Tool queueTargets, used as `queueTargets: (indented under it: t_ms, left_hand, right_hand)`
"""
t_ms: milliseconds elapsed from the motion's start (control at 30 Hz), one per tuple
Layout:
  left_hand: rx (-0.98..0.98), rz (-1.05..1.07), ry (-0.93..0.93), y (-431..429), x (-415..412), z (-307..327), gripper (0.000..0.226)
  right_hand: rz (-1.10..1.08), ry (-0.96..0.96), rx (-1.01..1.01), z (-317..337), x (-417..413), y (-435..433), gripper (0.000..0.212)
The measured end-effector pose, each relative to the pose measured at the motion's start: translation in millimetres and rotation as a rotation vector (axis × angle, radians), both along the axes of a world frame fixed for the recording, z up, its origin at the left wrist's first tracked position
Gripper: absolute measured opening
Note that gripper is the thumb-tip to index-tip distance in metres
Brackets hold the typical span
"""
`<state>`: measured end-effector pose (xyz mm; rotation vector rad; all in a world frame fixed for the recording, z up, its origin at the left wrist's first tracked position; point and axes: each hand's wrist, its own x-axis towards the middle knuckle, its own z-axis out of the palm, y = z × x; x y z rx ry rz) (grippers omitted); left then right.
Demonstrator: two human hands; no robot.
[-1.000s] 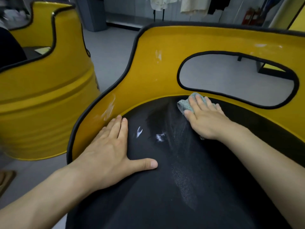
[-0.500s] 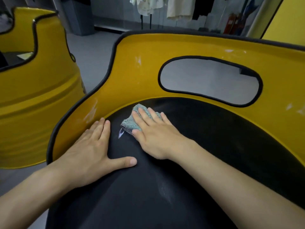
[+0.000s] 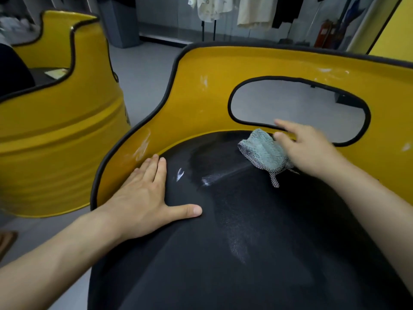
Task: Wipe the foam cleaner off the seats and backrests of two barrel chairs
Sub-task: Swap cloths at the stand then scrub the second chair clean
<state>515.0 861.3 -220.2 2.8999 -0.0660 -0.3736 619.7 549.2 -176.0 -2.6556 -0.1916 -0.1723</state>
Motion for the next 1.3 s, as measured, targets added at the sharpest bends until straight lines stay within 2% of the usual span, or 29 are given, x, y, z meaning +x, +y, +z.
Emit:
queueTargets:
  t_ms: [100, 233, 467, 533, 567, 700, 767, 800, 833, 900, 967, 1067, 1167, 1300]
  left_hand:
    - [0.008, -0.004, 0.002, 0, 0, 0, 0.153]
    - [0.014, -0.002, 0.016, 0, 0, 1, 0.15]
    - [0.011, 0.003, 0.031, -3, -1, 6, 0.148]
    - [0.007, 0.01, 0.03, -4, -2, 6, 0.146]
    - [0.004, 0.014, 0.028, -4, -2, 6, 0.145]
    - [0.003, 0.018, 0.024, -4, -1, 5, 0.146]
    - [0.001, 0.02, 0.024, -4, -1, 4, 0.145]
    - [-0.001, 0.02, 0.025, -4, -1, 4, 0.144]
    - [-0.003, 0.021, 0.025, -4, -2, 5, 0.144]
    - [-0.002, 0.022, 0.024, -4, -2, 6, 0.144]
    - [-0.001, 0.022, 0.023, -5, -2, 6, 0.144]
    - [-0.001, 0.023, 0.018, -4, -2, 4, 0.146]
    - [0.001, 0.023, 0.023, -3, -1, 4, 0.15]
    - [0.012, 0.03, 0.026, -5, -1, 5, 0.147]
  right_hand:
    - [-0.046, -0.087, -0.128, 1, -13, -8, 0.041]
    - [0.045, -0.069, -0.412, -22, -21, 14, 0.053]
    - [0.037, -0.201, -0.515, -23, -11, 41, 0.022]
    - [0.086, -0.172, -0.422, -18, -20, 49, 0.017]
    - [0.124, -0.129, -0.307, -15, -27, 55, 0.014]
    - [0.248, 0.157, 0.418, 2, -54, 71, 0.011]
    - [0.226, 0.256, 0.568, 4, -59, 68, 0.01]
    - [0.211, 0.252, 0.527, 1, -61, 64, 0.007]
    - [0.191, 0.199, 0.39, -5, -61, 59, 0.005]
    - [0.167, 0.01, 0.018, -20, -66, 50, 0.024]
    - [0.226, -0.115, -0.192, -33, -73, 46, 0.043]
    - [0.354, -0.028, -0.285, -42, -81, 48, 0.055]
    - [0.476, -0.039, -0.416, -44, -84, 53, 0.057]
    - [0.537, 0.062, -0.406, -37, -85, 59, 0.06]
